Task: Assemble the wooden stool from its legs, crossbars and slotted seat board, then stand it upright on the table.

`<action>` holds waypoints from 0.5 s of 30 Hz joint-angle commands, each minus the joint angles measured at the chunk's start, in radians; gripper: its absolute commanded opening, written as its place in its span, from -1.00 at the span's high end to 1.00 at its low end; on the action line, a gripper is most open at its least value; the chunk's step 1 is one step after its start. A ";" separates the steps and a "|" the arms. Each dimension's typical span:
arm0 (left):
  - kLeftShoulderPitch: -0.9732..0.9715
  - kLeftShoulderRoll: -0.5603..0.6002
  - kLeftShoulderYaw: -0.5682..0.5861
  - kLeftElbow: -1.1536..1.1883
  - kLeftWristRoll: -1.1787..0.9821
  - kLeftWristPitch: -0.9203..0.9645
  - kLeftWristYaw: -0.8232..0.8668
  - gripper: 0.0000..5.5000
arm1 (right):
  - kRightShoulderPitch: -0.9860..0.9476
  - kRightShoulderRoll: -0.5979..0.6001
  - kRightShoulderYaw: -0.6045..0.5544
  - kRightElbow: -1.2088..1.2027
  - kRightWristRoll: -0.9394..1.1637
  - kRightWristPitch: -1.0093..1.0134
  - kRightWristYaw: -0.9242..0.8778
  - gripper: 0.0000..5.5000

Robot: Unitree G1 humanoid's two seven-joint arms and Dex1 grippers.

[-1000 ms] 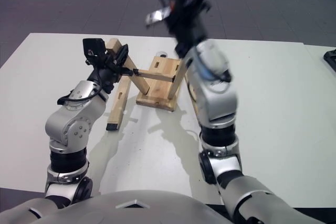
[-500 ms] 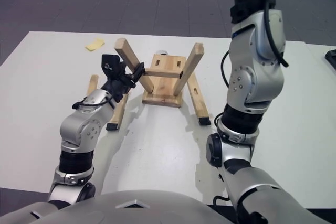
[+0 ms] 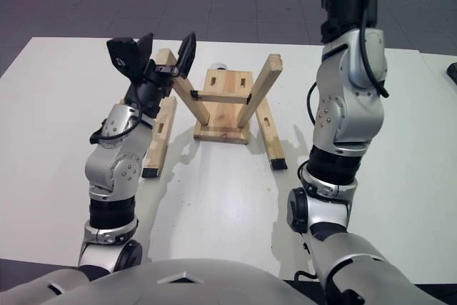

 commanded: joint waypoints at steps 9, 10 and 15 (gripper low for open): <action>0.012 0.160 0.140 0.148 0.262 0.072 0.218 -0.96 | 0.295 -0.117 -0.102 0.146 -0.299 0.041 -0.255 -0.96; 0.037 0.168 0.077 0.138 0.284 0.105 0.184 -0.96 | 0.320 -0.108 -0.062 0.135 -0.316 0.052 -0.239 -0.96; 0.064 0.135 -0.164 0.064 0.383 0.139 0.115 -0.96 | 0.398 0.041 0.260 -0.048 -0.340 0.115 -0.143 -0.96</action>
